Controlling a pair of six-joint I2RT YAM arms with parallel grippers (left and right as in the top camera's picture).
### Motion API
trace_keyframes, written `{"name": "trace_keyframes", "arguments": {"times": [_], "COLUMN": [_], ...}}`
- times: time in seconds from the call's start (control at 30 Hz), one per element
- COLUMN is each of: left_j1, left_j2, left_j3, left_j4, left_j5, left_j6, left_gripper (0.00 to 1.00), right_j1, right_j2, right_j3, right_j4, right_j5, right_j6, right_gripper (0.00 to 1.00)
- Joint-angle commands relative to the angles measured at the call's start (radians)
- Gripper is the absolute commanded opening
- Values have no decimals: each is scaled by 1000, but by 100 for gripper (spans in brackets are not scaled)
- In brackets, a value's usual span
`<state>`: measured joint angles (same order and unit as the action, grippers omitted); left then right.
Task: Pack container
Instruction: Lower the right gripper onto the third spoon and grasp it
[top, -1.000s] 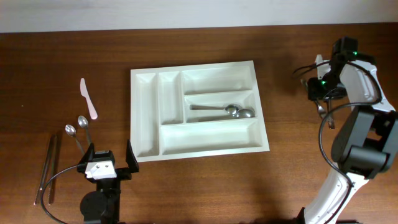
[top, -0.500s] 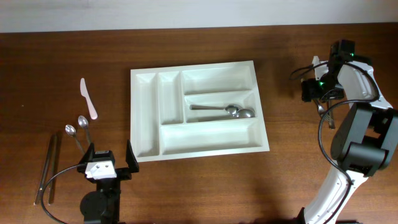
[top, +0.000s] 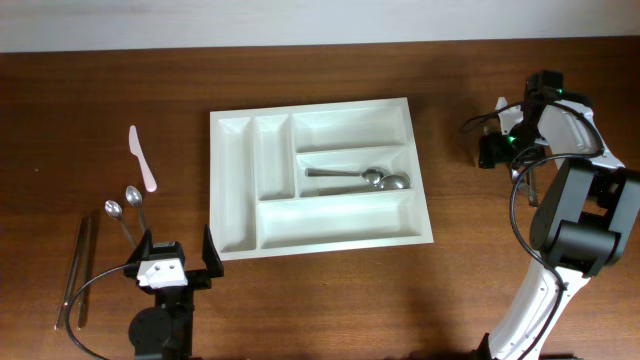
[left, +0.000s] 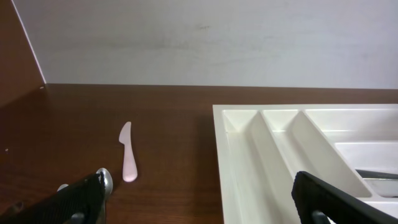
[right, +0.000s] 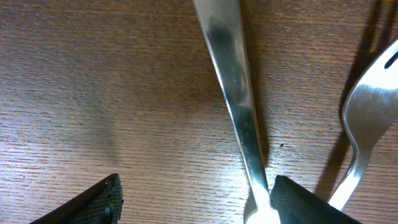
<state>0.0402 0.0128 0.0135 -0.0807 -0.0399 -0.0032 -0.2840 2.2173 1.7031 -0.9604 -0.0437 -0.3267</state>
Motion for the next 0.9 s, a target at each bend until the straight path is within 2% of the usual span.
{"name": "trace_keyframes", "arguments": {"times": [0.0, 0.27, 0.37, 0.87], "left_j1": [-4, -4, -4, -4], "left_j2": [-7, -7, -7, -7], "left_j3": [-5, -5, -5, -5], "left_j4": [-2, -2, -2, -2], "left_j5": [11, 11, 11, 11], "left_j6": [12, 12, 12, 12], "left_gripper": [99, 99, 99, 99], "right_j1": [-2, -2, -3, -5], "right_j2": [14, 15, 17, 19], "right_j3": [-3, -3, -3, -3], "right_j4": [-1, 0, 14, 72], "right_j5": [-13, -13, -13, -13], "right_j6": [-9, -9, -9, -9], "right_gripper": [78, 78, 84, 85]}}
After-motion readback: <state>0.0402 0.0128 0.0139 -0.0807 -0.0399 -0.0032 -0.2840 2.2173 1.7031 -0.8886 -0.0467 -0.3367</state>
